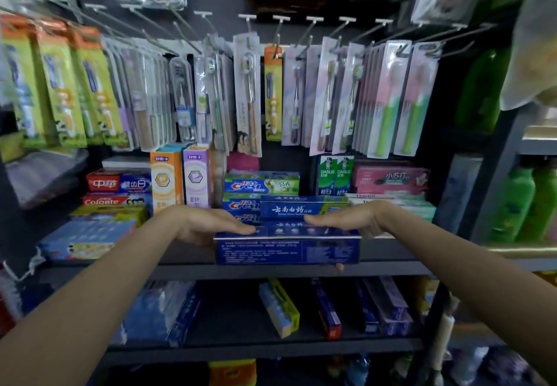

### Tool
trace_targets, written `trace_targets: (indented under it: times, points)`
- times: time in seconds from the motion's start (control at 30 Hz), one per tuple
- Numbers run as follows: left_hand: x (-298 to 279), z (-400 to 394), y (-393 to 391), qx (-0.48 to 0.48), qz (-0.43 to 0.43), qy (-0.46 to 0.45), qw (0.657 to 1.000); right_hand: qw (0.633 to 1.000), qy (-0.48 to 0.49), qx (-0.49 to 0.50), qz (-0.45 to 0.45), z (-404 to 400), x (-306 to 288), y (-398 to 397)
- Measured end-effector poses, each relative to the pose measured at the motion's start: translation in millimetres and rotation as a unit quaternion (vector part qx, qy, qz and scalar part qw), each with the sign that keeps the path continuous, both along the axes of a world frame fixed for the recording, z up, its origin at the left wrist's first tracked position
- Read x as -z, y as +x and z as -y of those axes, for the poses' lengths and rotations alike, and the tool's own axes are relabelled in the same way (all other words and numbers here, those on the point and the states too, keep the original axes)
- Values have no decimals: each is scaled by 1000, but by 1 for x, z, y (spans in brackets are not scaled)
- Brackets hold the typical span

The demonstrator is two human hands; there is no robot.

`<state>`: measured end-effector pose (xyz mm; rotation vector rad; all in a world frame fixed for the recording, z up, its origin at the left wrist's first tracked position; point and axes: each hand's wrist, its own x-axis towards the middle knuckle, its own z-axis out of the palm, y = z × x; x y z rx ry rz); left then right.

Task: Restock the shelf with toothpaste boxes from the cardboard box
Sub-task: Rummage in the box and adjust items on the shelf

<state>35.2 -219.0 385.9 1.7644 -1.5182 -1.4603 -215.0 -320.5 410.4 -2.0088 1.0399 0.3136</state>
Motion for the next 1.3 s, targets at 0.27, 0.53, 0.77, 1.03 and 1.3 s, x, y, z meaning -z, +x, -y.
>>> trace_targets:
  times: [0.27,0.53,0.77,1.03,1.3]
  points:
    - [29,42,-30,82,346,-191,915,952,-249,-155,-86,40,48,2]
    - [54,78,-44,-28,588,-502,634,908,-408,-84,53,89,55,-3]
    - [82,91,-36,-236,355,-406,809,873,-482,-80,0,116,63,5]
    - [104,101,-23,-266,198,-261,906,843,-524,-118,26,125,78,10]
    - [103,109,-34,-284,221,-271,893,814,-541,-168,-125,131,80,20]
